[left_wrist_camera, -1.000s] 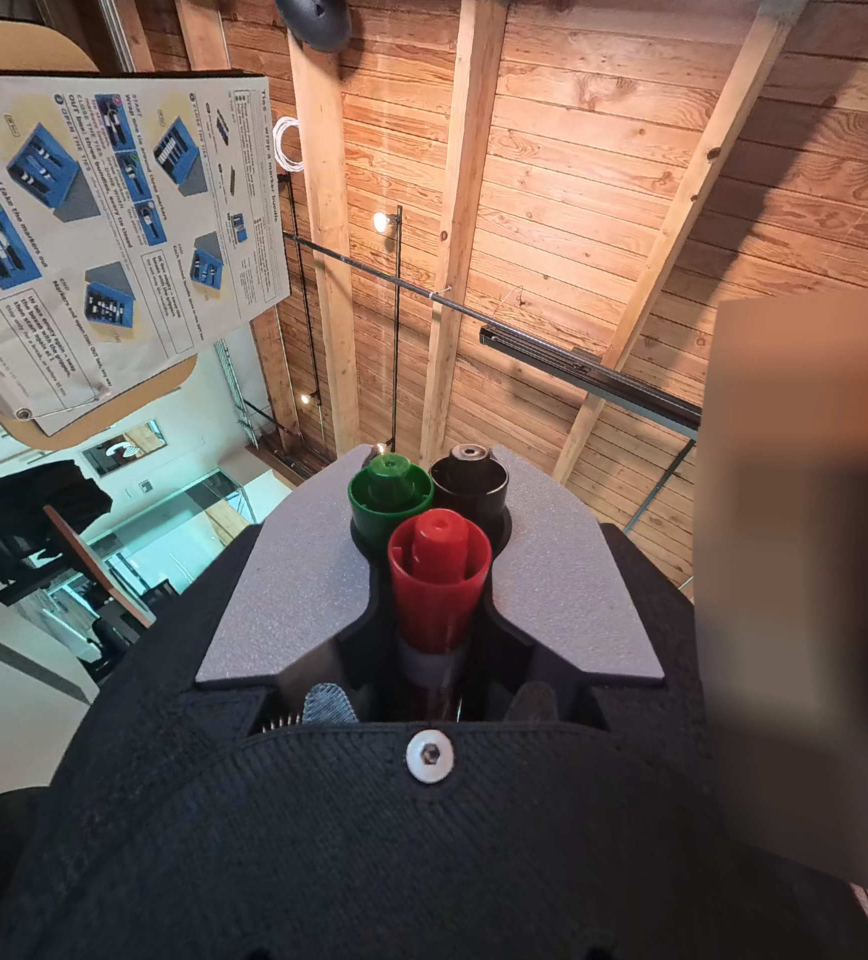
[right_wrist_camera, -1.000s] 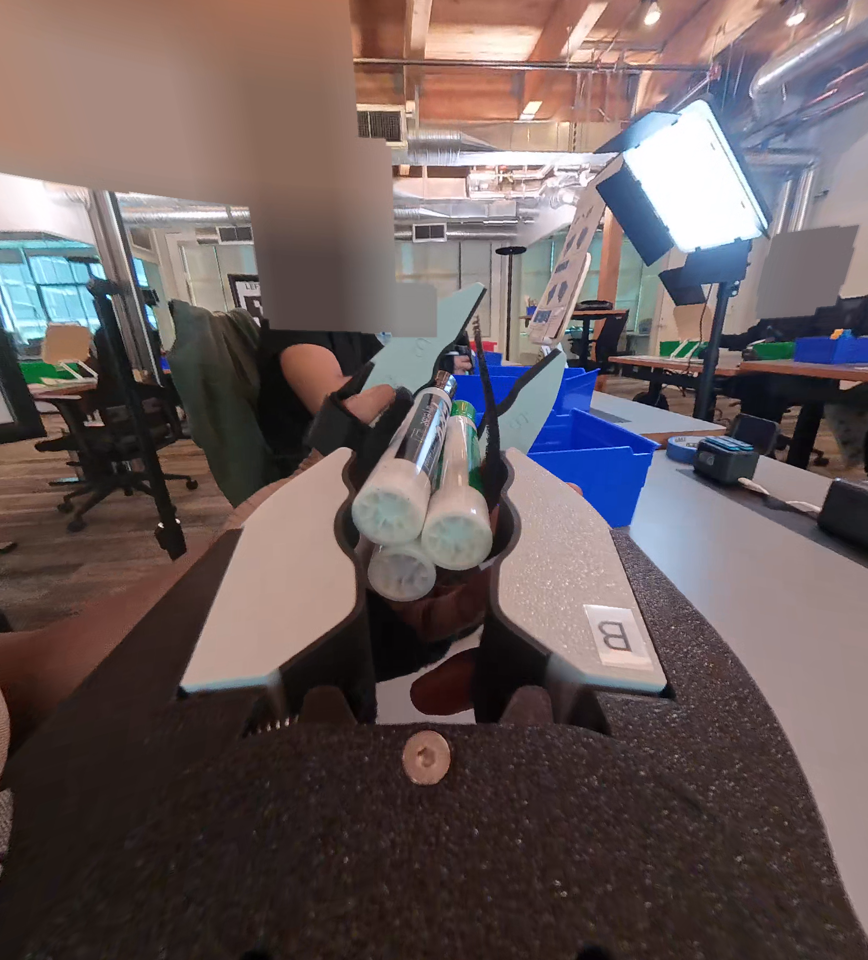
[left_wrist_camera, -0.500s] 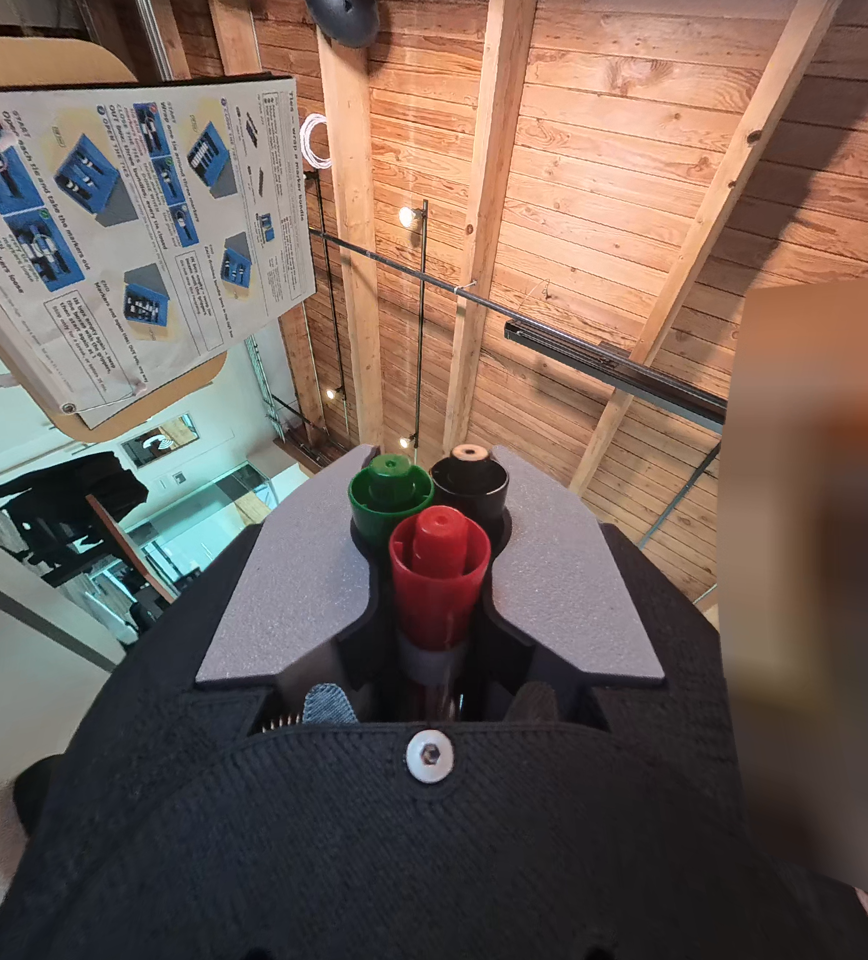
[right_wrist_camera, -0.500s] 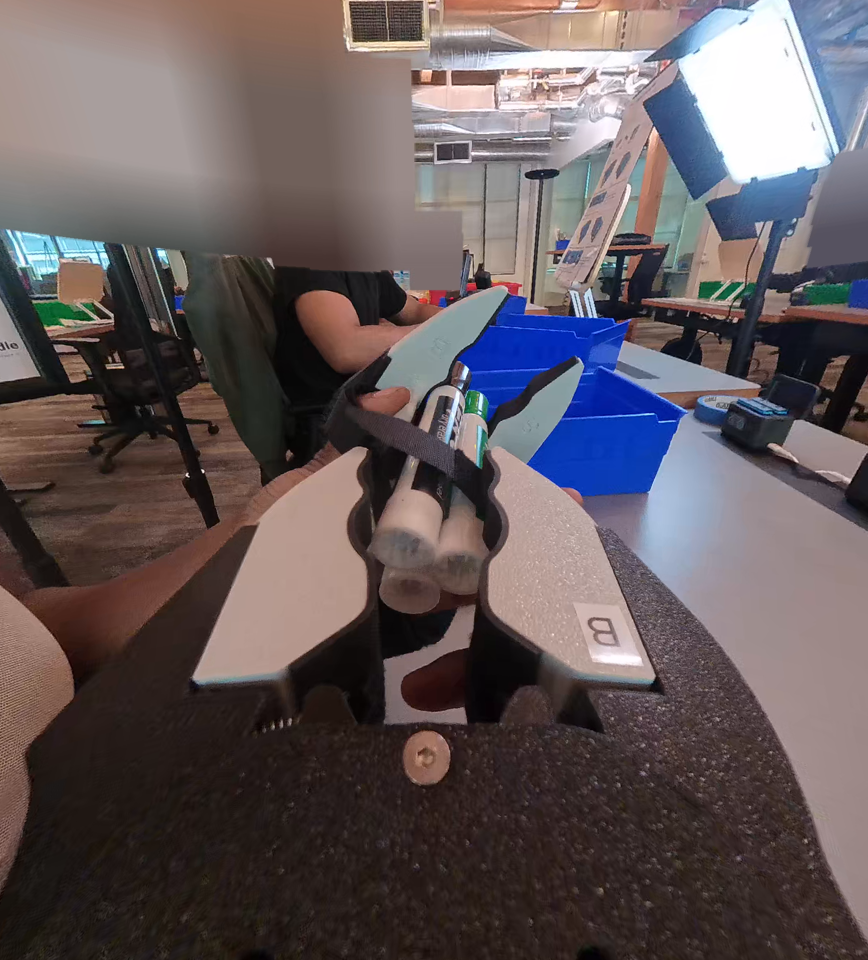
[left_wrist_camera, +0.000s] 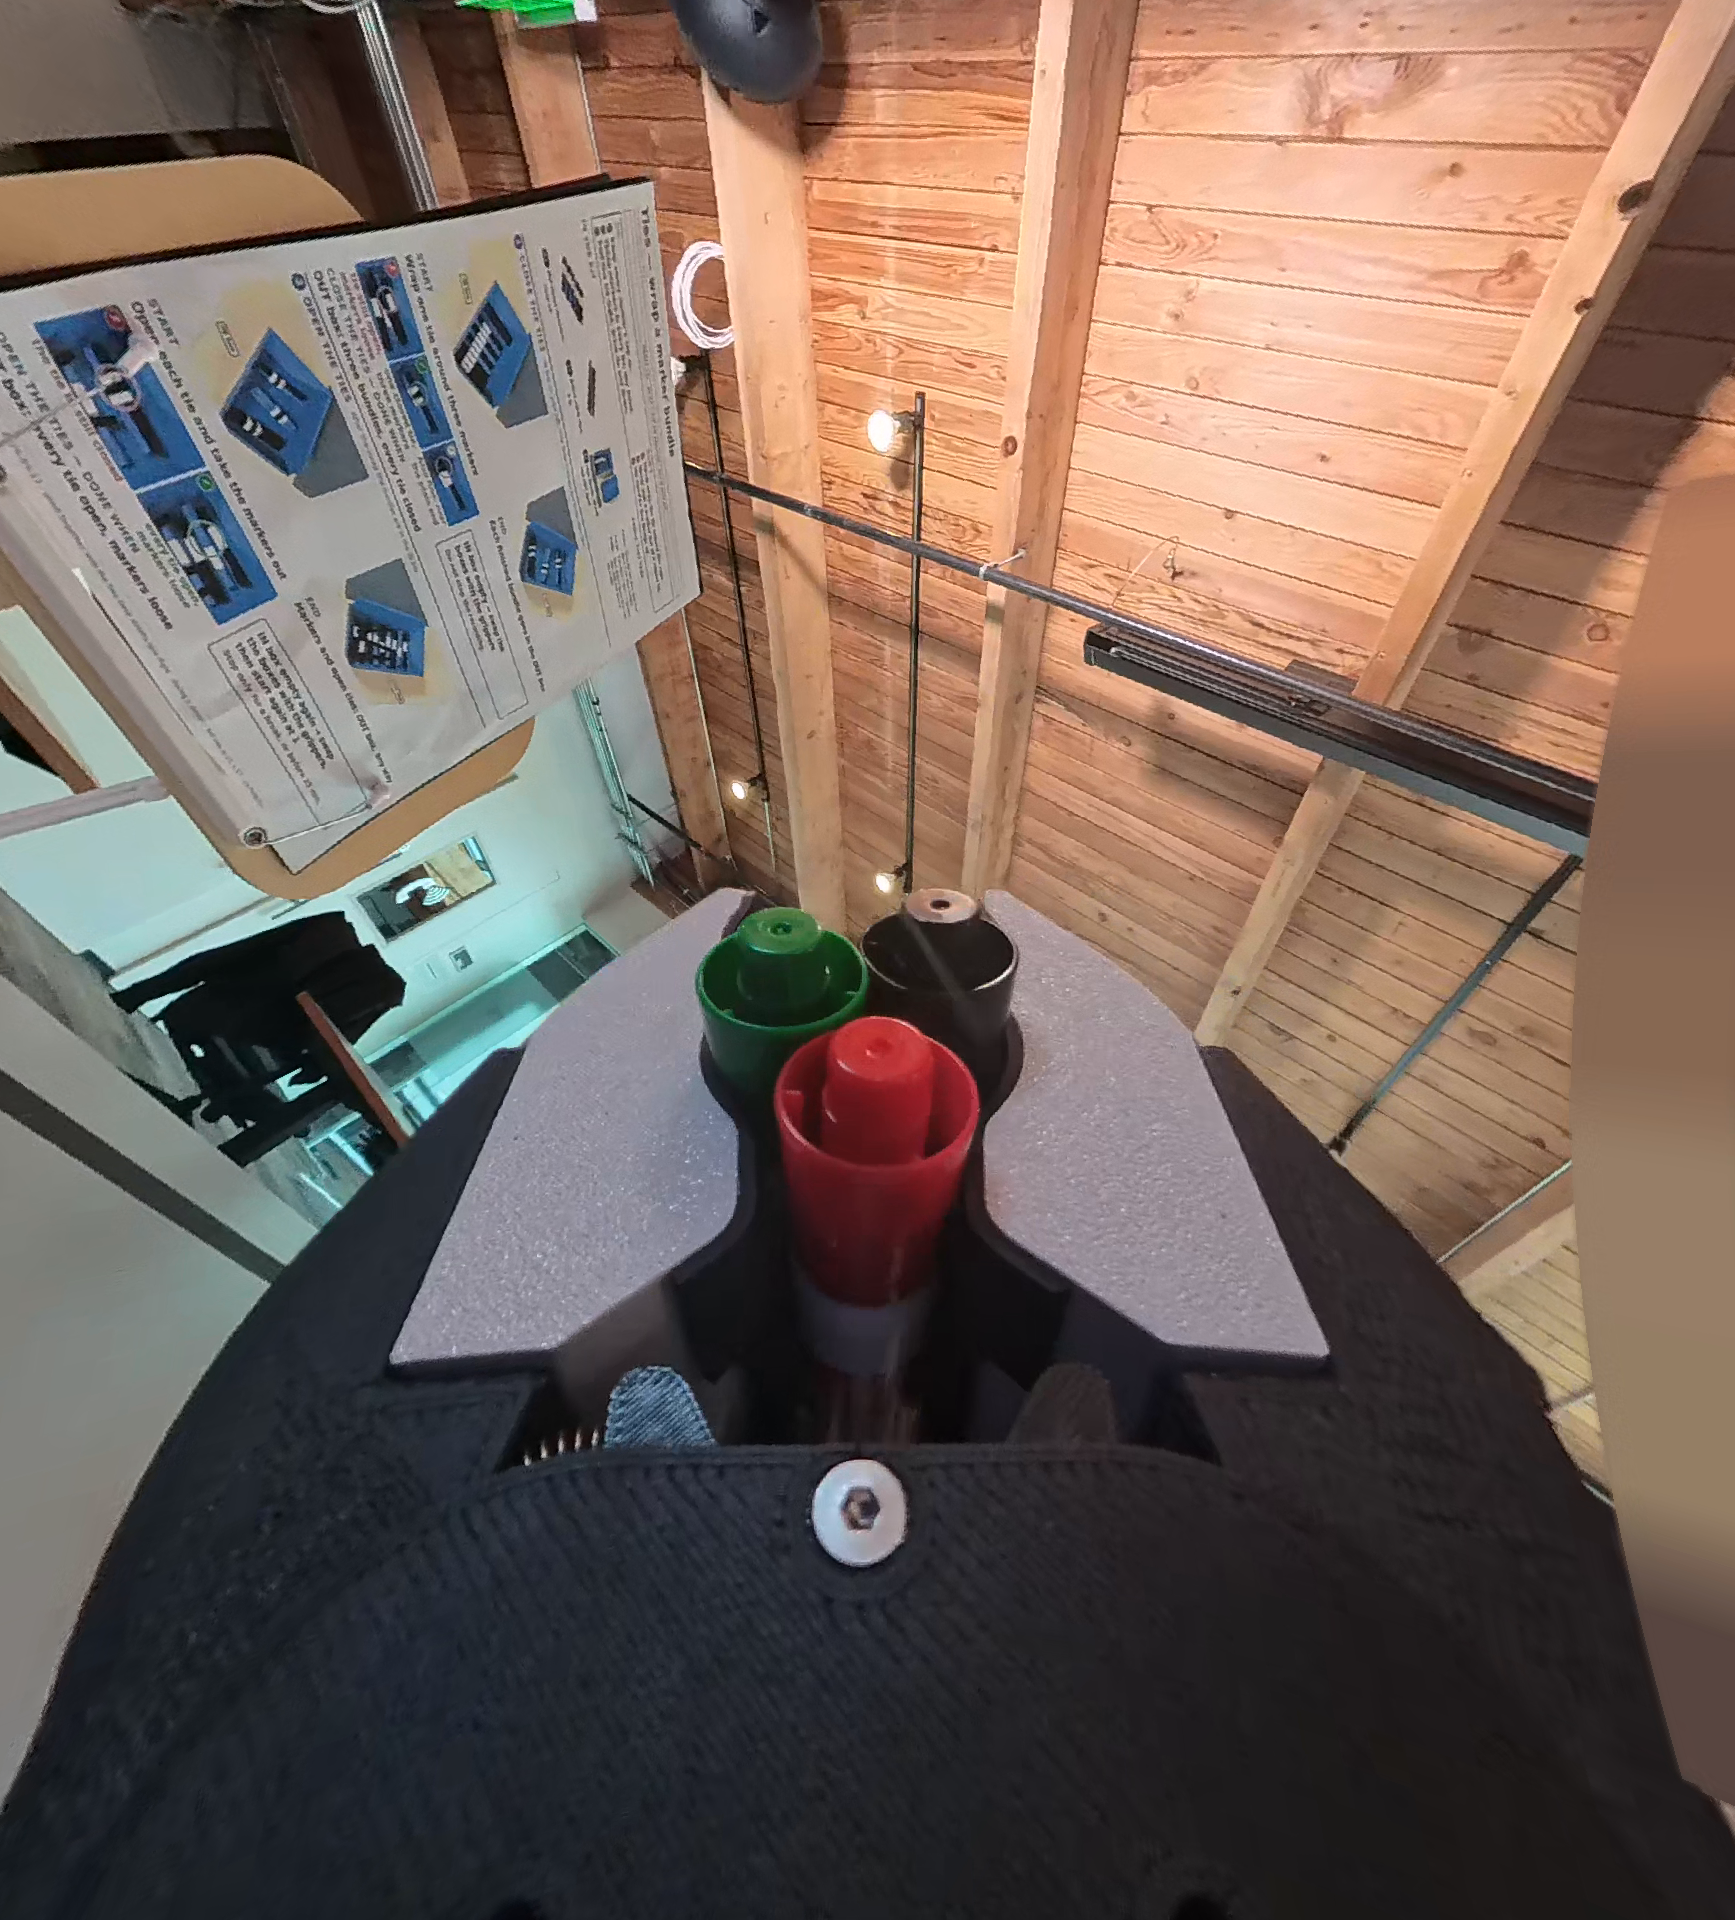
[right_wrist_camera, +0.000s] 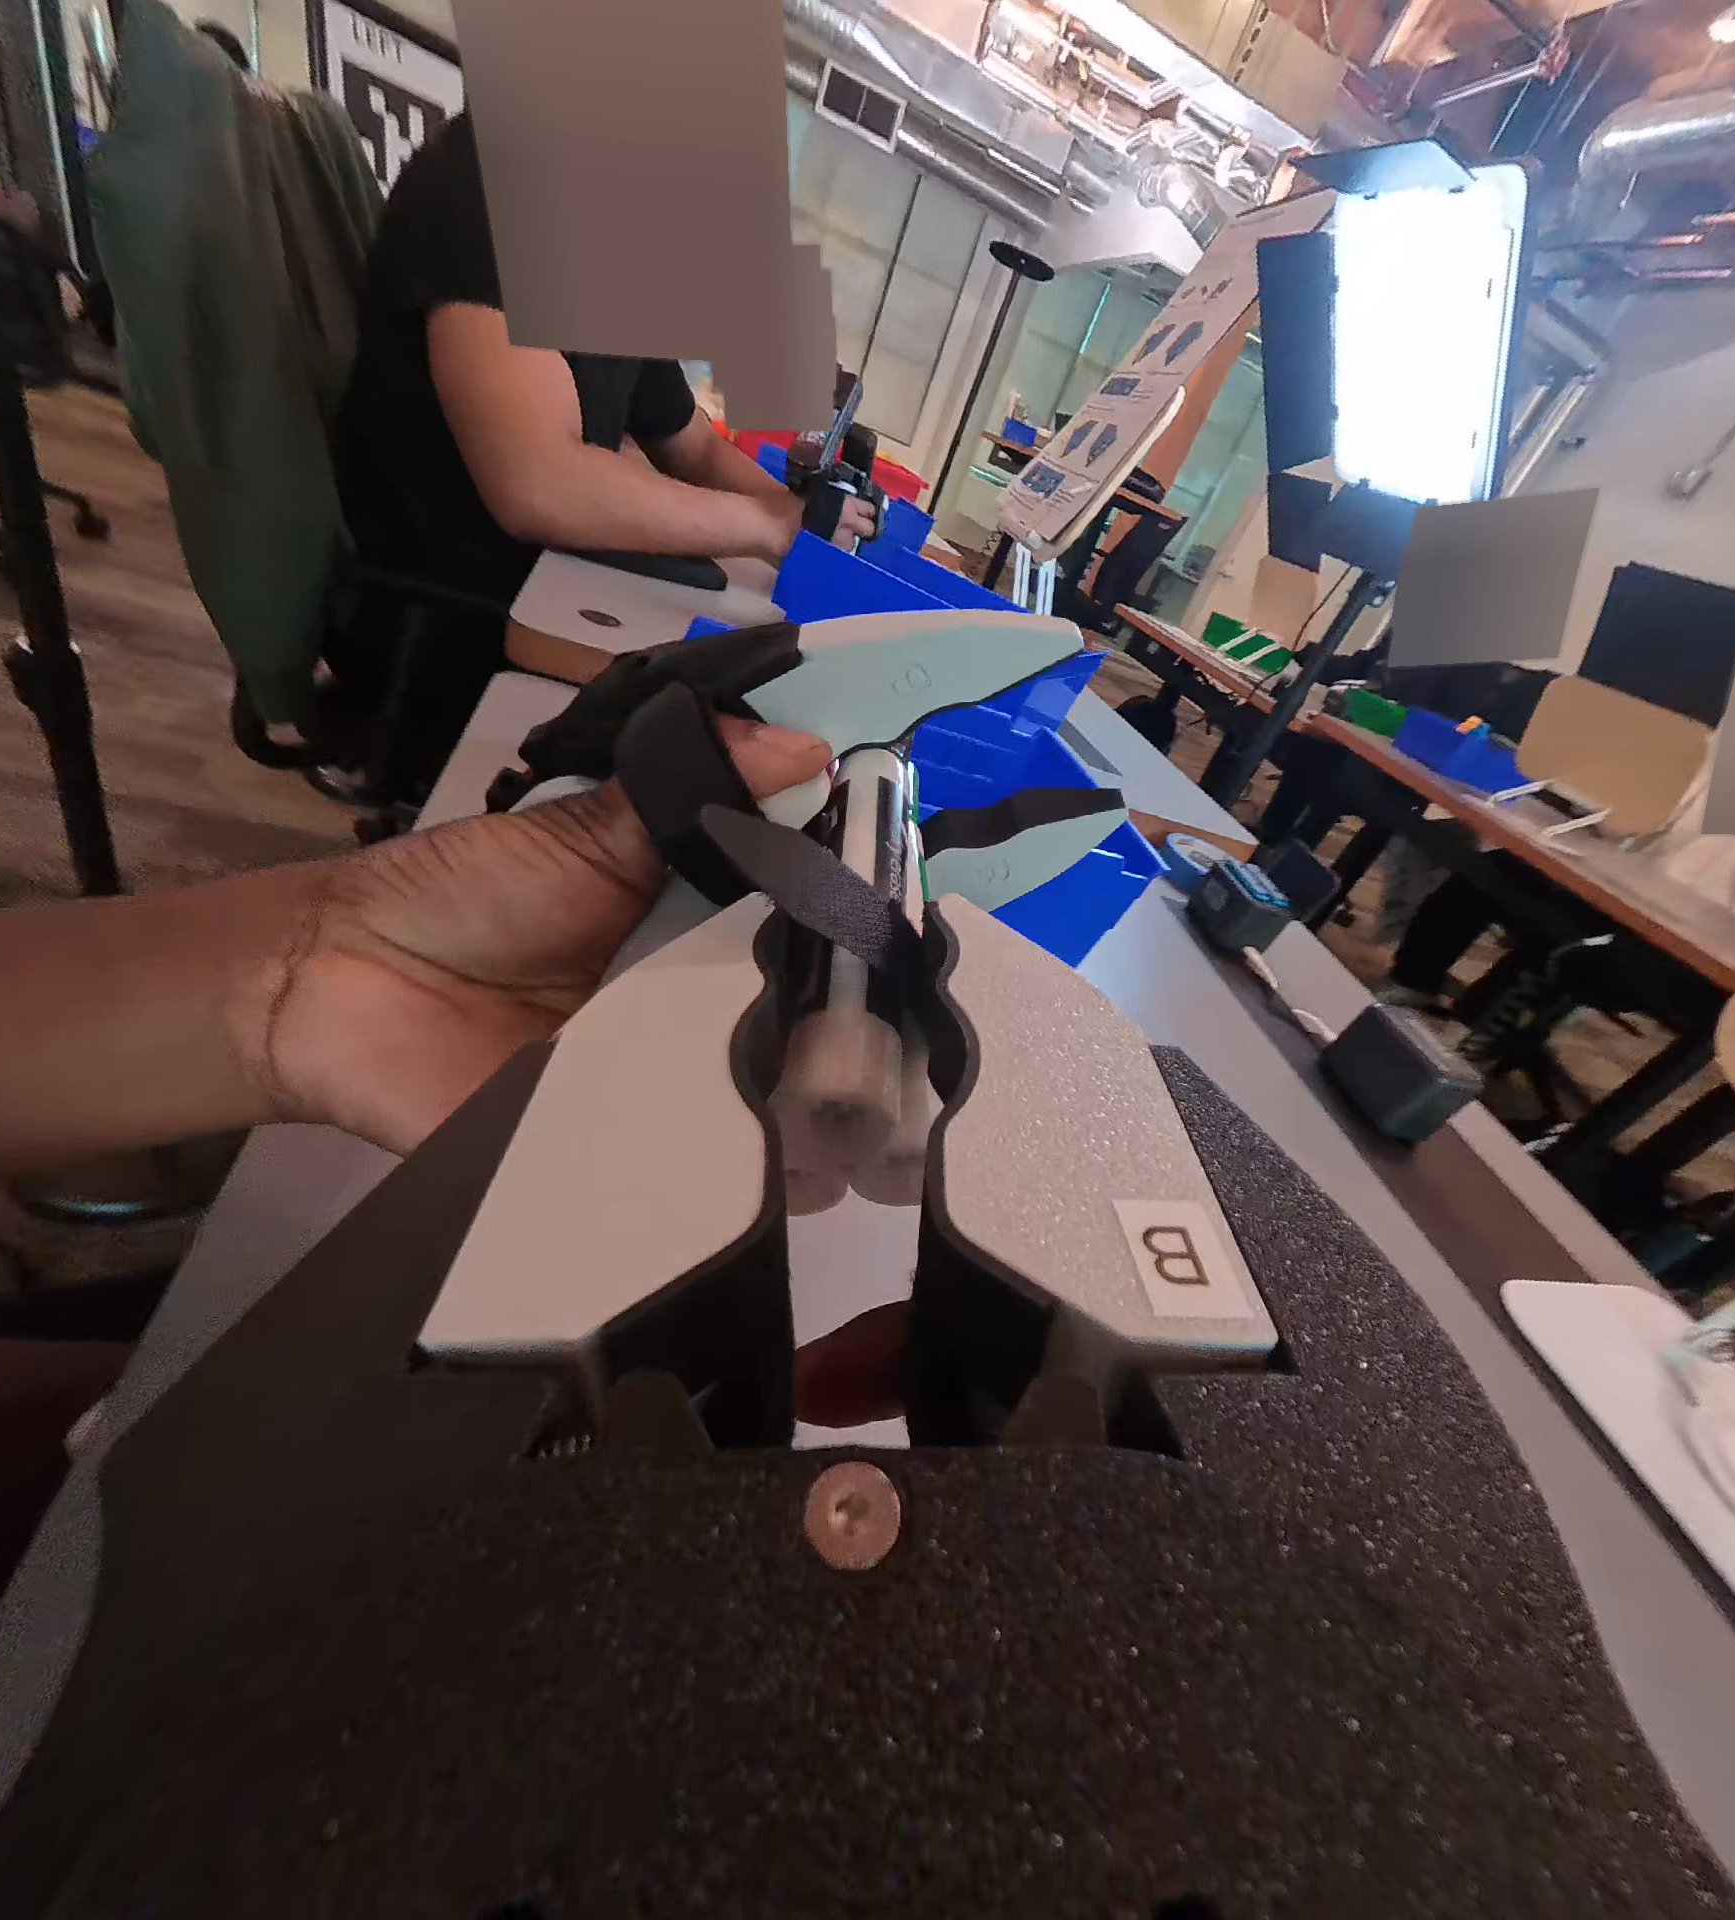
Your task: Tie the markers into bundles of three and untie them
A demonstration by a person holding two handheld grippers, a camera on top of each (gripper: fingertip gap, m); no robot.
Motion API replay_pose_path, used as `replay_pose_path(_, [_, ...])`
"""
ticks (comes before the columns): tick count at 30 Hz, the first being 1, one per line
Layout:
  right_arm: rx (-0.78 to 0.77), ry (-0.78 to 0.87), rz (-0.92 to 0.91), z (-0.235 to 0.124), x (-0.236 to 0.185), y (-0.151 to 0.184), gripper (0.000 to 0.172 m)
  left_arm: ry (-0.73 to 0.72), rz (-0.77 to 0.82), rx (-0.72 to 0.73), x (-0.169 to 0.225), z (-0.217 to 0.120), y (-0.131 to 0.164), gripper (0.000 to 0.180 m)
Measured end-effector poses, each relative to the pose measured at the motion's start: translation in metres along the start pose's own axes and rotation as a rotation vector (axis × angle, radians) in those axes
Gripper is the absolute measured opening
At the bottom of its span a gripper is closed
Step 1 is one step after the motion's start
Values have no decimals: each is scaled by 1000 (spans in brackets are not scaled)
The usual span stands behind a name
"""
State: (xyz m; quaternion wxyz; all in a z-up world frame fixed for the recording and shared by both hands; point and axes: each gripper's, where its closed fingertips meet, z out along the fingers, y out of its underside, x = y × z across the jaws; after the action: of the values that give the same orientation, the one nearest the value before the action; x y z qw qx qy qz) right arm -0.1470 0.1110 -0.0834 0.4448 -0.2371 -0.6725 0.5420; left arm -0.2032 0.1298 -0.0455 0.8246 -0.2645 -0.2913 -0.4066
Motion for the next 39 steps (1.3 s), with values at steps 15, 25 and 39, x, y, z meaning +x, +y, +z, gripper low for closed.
replay_pose_path(15, [-184,158,-580,-3,-2,-1,13,-115,10,54,-12,-3,0,38])
replay_pose_path(25, [-231,293,-1075,-4,-3,-12,0,-170,-59,83,-14,-2,4,37])
replay_pose_path(39, [-293,165,-1028,0,-8,-4,1,-153,-136,85,-13,1,10,37])
